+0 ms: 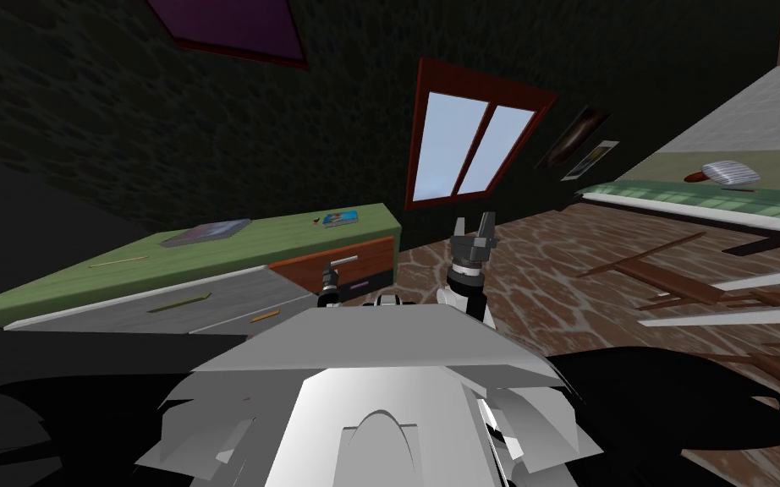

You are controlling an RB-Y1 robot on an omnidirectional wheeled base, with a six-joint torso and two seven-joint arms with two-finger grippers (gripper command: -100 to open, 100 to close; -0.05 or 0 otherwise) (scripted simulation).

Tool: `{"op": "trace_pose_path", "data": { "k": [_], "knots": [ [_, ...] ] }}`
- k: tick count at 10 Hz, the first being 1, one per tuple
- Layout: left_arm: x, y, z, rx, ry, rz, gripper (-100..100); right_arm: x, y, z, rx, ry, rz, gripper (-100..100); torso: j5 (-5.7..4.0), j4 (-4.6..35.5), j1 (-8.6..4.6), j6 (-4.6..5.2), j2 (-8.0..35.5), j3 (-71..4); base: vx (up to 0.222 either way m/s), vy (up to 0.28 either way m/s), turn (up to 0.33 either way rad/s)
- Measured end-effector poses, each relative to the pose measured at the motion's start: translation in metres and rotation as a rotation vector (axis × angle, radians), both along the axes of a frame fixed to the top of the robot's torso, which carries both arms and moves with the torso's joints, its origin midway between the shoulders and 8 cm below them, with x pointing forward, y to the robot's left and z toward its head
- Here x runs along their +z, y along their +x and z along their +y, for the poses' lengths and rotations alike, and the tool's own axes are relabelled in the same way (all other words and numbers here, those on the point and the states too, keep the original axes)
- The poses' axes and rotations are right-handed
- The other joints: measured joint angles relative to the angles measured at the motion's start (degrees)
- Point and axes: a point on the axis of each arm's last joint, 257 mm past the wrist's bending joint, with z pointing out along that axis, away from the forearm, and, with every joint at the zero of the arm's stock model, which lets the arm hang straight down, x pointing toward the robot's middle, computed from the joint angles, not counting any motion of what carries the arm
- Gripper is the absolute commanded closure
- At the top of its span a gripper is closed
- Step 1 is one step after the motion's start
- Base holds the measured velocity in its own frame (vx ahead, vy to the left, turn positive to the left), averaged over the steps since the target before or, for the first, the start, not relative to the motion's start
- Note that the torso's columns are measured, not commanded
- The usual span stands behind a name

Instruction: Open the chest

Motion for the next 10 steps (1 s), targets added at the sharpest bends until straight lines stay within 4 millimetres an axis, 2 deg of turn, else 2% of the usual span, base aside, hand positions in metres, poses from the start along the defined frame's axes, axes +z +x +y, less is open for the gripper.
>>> {"op": "trace_pose_path", "data": {
  "k": [1, 2, 3, 10],
  "knots": [
    [0.0, 0.0, 0.0, 0.0, 0.0, 0.001, 100, 0.0, 0.0, 0.0, 0.0, 0.0, 0.0, 0, -0.02, 0.0, -0.09, -0.01, 0.09, 0.03, 0.007, 0.002, 0.001],
    [0.0, 0.0, 0.0, 0.0, 0.0, 0.001, 100, 0.0, 0.0, 0.0, 0.0, 0.0, 0.0, 0, -0.04, 0.04, -0.16, 0.0, 0.22, 0.12, -0.084, -0.032, 0.015],
    [0.011, 0.003, 0.001, -0.002, 0.007, -0.022, 100, 0.0, 0.0, 0.0, 0.0, 0.0, 0.0, 0, 0.22, -0.24, -0.15, 0.04, 0.29, 0.22, -0.135, -0.069, 0.012],
    [0.01, -0.006, -0.003, -0.006, 0.004, -0.01, 100, 0.0, 0.0, 0.0, 0.0, 0.0, 0.0, 0, 0.07, -0.12, -0.14, -0.01, 0.11, 0.08, -0.163, -0.052, 0.006]
  ]
}}
